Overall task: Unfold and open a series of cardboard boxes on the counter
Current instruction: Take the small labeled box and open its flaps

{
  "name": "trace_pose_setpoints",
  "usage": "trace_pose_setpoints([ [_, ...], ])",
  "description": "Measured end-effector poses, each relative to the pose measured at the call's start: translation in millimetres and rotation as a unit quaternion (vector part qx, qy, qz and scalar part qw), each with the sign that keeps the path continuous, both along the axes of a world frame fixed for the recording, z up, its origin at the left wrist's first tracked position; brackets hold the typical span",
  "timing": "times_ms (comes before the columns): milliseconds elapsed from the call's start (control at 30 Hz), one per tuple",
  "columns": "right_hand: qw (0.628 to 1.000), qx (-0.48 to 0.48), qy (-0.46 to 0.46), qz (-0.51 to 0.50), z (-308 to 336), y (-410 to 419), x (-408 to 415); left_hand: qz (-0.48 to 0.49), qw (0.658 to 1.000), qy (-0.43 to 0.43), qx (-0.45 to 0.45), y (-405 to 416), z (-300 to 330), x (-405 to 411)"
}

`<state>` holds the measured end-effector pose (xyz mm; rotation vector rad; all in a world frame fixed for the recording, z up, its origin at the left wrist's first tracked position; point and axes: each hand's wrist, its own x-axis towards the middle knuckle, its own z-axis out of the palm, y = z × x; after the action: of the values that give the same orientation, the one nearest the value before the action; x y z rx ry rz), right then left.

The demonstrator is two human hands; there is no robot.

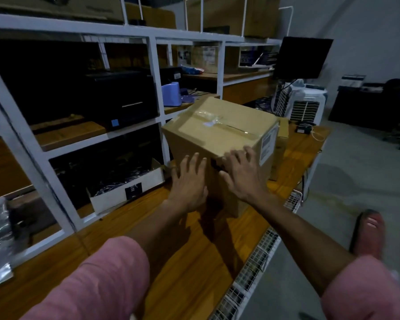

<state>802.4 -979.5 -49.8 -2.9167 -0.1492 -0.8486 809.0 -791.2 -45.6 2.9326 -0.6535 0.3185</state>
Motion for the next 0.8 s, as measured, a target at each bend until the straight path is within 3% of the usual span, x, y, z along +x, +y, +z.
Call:
trace_pose_setpoints([
  [300, 0.999, -0.019, 0.044, 0.003, -36.3, 95.6, -111.1, -0.035, 0.998, 0.004, 0.044, 86.9, -0.6, -76.2],
  [500, 1.0, 0.008, -0.018, -0.005, -0.9, 138.1, -138.3, -0.009, 1.0, -0.003, 0.002, 132.4, 15.0, -102.2],
  [667, 0.979, -0.014, 0.196, -0.046, -5.1, 140.8, -122.8, -0.01, 0.996, 0.076, 0.042, 147.8, 27.0, -107.8],
  [800, 0.977, -0.03, 0.209, -0.041, -19.2, 140.9, -128.5, -0.007, 0.988, 0.137, 0.078, 162.2, 28.3, -112.1],
])
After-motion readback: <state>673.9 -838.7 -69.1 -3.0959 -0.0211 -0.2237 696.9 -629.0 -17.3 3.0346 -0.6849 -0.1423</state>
